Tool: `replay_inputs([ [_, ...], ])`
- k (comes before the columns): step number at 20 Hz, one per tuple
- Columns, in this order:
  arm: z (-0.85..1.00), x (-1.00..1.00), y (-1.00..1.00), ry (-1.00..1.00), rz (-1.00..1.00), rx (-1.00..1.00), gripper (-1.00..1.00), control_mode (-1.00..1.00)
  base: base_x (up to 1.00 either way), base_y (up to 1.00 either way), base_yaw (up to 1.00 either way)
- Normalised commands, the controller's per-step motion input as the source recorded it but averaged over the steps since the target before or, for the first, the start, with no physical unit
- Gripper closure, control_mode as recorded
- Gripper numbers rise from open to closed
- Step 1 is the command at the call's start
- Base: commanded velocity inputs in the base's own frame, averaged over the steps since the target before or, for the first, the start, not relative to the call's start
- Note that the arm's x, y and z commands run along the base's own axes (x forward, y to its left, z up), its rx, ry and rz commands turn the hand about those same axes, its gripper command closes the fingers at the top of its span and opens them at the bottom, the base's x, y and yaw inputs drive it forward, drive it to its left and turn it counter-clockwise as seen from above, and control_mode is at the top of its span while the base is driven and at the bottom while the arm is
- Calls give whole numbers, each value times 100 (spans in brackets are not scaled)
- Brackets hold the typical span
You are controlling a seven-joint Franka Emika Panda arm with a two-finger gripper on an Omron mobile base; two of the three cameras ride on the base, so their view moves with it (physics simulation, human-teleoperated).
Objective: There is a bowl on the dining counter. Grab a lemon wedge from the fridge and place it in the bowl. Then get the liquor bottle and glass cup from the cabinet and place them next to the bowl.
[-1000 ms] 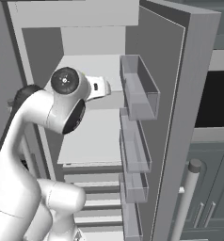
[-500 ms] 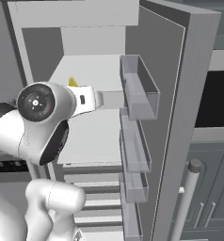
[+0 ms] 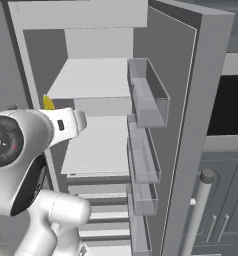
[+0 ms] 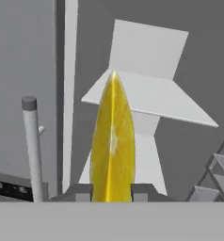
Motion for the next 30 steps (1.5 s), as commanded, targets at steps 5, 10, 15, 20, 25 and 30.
replay_inputs([
  [5,0,0,0,0,0,0,100,100,-36,31,7],
  [10,0,0,0,0,0,0,100,100,-59,22,1],
  [15,0,0,0,0,0,0,100,100,-90,33,9],
  [20,0,0,0,0,0,0,100,100,-95,11,26],
  [25,0,0,0,0,0,0,100,100,-96,13,38],
  [30,0,0,0,0,0,0,100,100,-76,17,56],
])
